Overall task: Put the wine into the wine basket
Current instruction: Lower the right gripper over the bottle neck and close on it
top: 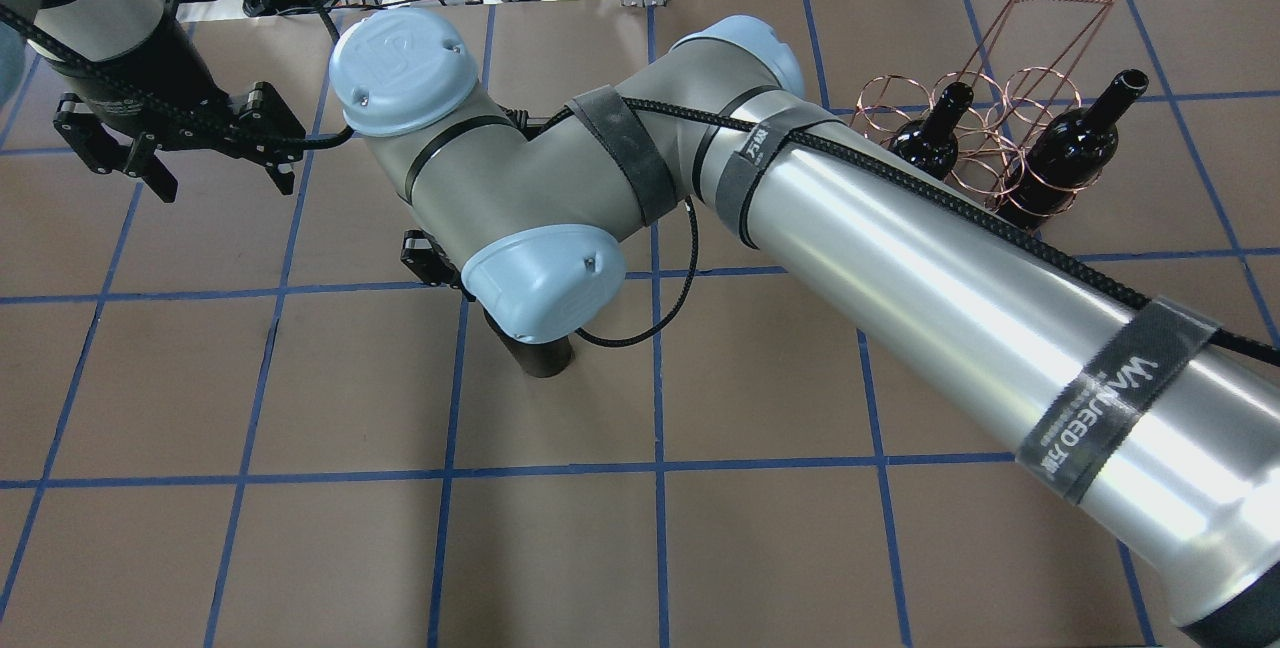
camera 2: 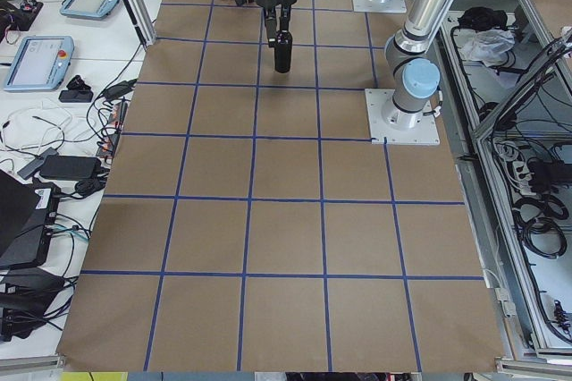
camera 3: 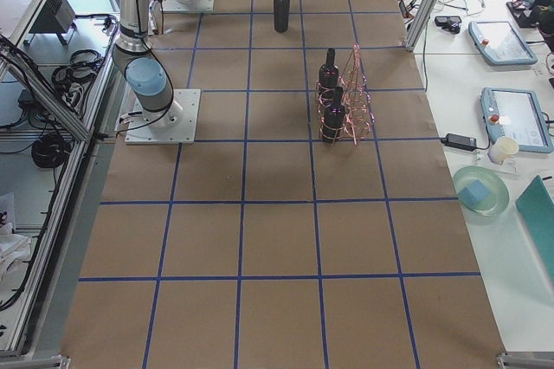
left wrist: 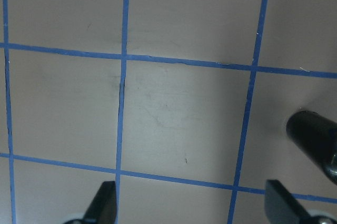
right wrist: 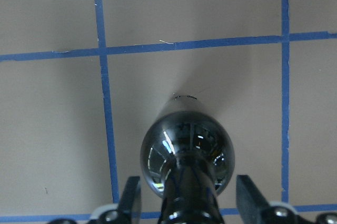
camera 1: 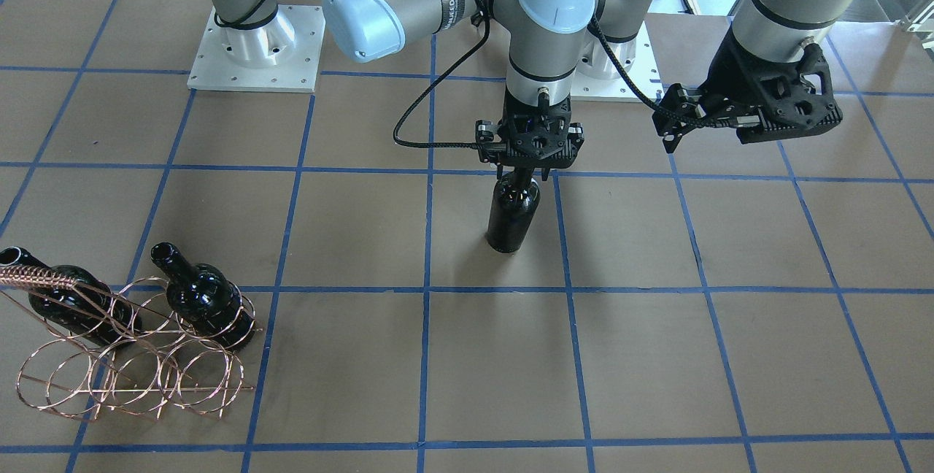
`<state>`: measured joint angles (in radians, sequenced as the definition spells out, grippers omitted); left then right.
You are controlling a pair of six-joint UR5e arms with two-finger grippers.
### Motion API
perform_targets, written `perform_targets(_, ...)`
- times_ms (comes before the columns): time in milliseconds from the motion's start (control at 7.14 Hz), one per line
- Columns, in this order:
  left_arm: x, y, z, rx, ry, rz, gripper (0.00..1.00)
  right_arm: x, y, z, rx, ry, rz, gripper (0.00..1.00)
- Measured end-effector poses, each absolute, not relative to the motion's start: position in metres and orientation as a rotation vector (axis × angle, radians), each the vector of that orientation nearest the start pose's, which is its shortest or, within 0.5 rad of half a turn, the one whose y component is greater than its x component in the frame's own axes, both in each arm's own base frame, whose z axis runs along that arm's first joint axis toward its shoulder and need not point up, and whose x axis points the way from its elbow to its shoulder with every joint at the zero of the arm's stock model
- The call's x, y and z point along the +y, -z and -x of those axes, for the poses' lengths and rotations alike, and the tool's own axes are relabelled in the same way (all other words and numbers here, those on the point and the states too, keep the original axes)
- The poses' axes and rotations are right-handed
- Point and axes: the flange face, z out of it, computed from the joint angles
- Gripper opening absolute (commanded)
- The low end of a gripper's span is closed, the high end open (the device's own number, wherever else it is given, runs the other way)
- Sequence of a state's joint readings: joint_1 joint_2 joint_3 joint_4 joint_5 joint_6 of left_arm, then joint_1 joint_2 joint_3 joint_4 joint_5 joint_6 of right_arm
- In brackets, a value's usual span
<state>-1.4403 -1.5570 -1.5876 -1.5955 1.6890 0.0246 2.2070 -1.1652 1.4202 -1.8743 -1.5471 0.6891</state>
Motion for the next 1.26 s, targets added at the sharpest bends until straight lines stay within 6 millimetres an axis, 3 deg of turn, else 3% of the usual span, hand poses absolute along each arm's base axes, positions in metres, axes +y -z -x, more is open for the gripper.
perform_targets(280, -0.4949, -0.4846, 0.0579, 3.021, -0.056, 0.157, 1.0, -0.4448, -0.3618, -0.4928, 3.097, 0.027, -0.073, 0.26)
perform_targets(560, -0.4948, -0.4845, 0.0582, 3.022, -0.057, 0.156, 1.0, -0.446, -0.3629, -0.4916, 3.096, 0.027, -0.073, 0.46)
perform_targets(700, -0.4948, -0.4845, 0.058, 3.021, -0.058, 0.157, 1.0, -0.4463, -0.3633, -0.4916, 3.095, 0.027, -0.074, 0.63)
perform_targets(841, -0.4947, -0.4843, 0.058, 3.022, -0.058, 0.157, 1.0, -0.4466, -0.3641, -0.4916, 3.094, 0.03, -0.075, 0.54)
perform_targets(981, -0.4947, -0.484, 0.0582, 3.022, -0.059, 0.156, 1.0, -0.4468, -0.3645, -0.4917, 3.094, 0.032, -0.075, 0.37)
perform_targets(1121, -0.4947, -0.4839, 0.0582, 3.021, -0.059, 0.156, 1.0, -0.4469, -0.3647, -0.4917, 3.094, 0.033, -0.074, 0.27)
perform_targets(1261, -0.4947, -0.4838, 0.0579, 3.021, -0.059, 0.156, 1.0, -0.4469, -0.3647, -0.4917, 3.094, 0.032, -0.072, 0.23)
